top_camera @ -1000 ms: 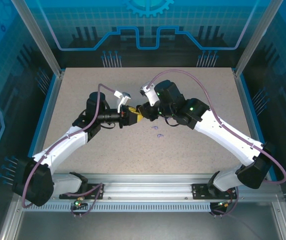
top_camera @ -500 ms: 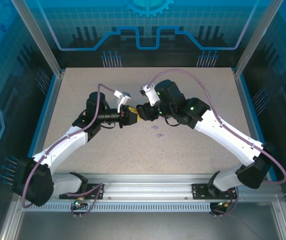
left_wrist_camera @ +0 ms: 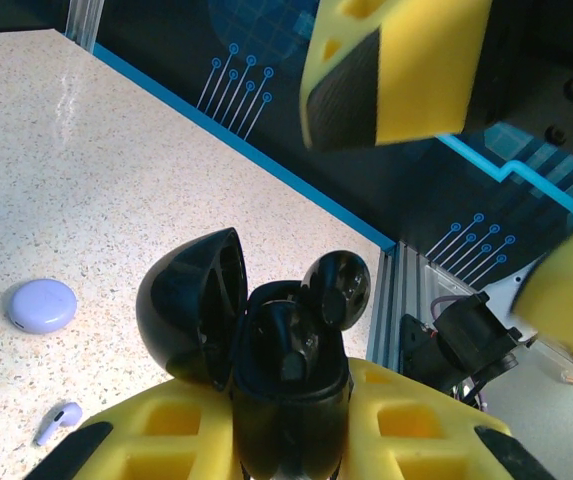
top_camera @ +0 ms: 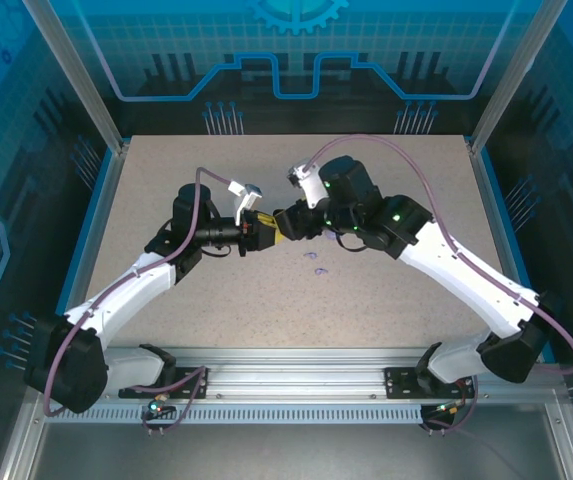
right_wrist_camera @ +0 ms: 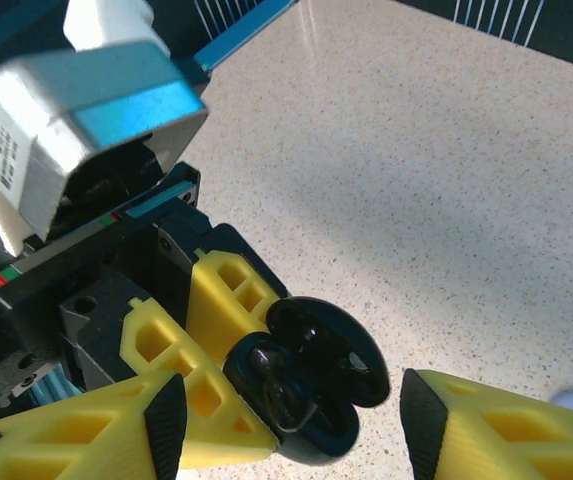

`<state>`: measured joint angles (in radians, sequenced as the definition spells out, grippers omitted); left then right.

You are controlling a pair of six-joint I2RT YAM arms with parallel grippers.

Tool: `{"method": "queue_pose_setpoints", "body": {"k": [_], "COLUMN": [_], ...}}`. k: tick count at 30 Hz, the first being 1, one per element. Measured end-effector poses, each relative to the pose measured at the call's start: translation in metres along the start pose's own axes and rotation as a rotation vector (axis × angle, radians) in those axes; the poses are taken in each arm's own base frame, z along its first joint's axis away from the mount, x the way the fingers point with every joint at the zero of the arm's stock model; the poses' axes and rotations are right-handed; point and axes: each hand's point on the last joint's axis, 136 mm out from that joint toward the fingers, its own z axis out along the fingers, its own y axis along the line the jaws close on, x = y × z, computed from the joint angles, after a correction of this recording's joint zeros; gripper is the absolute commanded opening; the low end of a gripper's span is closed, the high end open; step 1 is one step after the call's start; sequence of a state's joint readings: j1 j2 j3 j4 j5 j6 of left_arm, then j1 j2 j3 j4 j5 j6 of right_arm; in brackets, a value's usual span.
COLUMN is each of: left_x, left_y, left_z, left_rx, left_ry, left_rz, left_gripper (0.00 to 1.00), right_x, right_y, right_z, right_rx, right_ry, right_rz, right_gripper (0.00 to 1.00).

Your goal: Insert wireless bluetooth earbuds into charging case

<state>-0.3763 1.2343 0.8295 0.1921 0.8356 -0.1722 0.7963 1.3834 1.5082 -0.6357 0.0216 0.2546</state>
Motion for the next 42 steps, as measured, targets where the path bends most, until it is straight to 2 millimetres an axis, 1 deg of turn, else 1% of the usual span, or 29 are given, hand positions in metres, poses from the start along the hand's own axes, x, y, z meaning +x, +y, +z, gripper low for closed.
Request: {"method": "queue_pose_setpoints", "body": {"k": [5,10,13,17,26,29,34,37,42], "left_x": [-0.002,-0.004,-0.007,-0.01,-0.009,-0.007,-0.008,-0.01,-0.008], "left_y": [-0.007,-0.022,-0.03,-0.034,-0.04,-0.04,-0.042,-0.043,-0.04], "left_z": [-0.002,-0.005,-0.005,-0.005,-0.003,-0.003,-0.003,-0.002,-0.001], "left_rx": [0.018,0.055,0.073,0.081,0.097,0.097,0.097,0.1,0.094], "left_ry": [-0.004,-0.002,0.002,0.008,0.027,0.034,0.043,0.044,0.053], "left_rz": [0.043,0.113,0.15,0.175,0.189,0.194,0.202,0.213,0.204], "left_gripper": [0.19,0.19,0.19,0.19,0.19,0.19,0.19,0.19,0.19], "right_x": [-0.011,-0.012,-0.011,-0.003,0.013,0.013,0.006,0.005,0.01], "right_y": [-0.009,-0.002,0.002,0.007,0.01,0.01,0.011,0.013,0.01], "right_z": [-0.023,-0.035,-0.038,-0.036,-0.021,-0.021,-0.021,-0.017,-0.009], "right_rx": [0.009,-0.025,-0.046,-0.075,-0.083,-0.08,-0.074,-0.072,-0.042], "right_ry": [-0.044,-0.009,0.014,0.058,0.148,0.151,0.141,0.148,0.18], "right_rz": [0.009,-0.04,-0.067,-0.087,-0.112,-0.113,-0.118,-0.123,-0.129], "right_gripper": [0.62,0.59,0.59,0.59,0.59,0.59,0.59,0.59,0.59]}}
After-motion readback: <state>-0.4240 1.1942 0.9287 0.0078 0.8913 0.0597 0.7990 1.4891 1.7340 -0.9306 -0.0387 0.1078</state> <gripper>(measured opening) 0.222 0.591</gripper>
